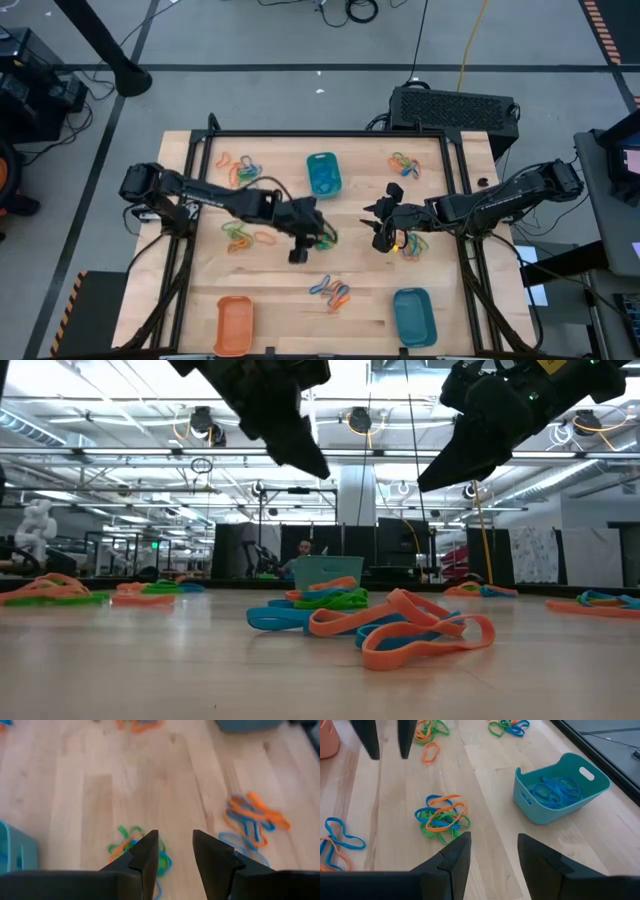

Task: Sort rubber bands into baskets
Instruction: Put the blue rubber band into the top blue bin

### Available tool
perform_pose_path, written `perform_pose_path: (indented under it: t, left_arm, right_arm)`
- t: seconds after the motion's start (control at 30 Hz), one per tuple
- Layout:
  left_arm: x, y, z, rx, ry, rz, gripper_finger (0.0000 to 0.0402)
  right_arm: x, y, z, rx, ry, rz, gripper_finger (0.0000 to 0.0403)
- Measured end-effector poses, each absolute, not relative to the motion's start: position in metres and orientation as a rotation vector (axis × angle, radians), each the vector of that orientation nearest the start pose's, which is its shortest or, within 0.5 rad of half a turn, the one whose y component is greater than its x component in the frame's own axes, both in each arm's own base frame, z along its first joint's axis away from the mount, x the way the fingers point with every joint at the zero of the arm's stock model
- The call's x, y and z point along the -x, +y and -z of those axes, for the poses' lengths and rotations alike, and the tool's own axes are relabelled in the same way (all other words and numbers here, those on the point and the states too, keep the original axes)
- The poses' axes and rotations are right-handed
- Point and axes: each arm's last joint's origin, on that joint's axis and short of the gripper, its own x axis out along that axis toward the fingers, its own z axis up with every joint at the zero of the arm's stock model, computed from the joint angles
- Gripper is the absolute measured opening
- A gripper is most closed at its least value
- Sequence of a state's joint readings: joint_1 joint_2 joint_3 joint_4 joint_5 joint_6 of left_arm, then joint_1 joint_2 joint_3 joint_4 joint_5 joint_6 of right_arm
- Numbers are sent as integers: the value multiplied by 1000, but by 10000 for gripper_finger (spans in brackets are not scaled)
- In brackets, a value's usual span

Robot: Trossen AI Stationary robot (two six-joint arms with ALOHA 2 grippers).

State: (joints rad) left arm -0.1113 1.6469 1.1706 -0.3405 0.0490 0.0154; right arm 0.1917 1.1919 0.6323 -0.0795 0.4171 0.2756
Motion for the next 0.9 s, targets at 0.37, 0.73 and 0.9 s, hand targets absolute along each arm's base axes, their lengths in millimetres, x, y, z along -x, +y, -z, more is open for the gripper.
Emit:
perform_pose_path:
  t: [0.37, 0.73, 0.9]
  left_arm:
    - [-351, -110, -208, -126, 839, 363, 129]
    - [-363, -144, -173, -109, 892, 471, 129]
    - [-366, -145, -156, -90, 948, 453, 129]
  right_arm:
    - [-235, 34, -213, -74, 574, 299, 155]
    - [-235, 34, -213, -101, 571, 303, 155]
    - [-235, 34, -213, -101, 572, 303, 155]
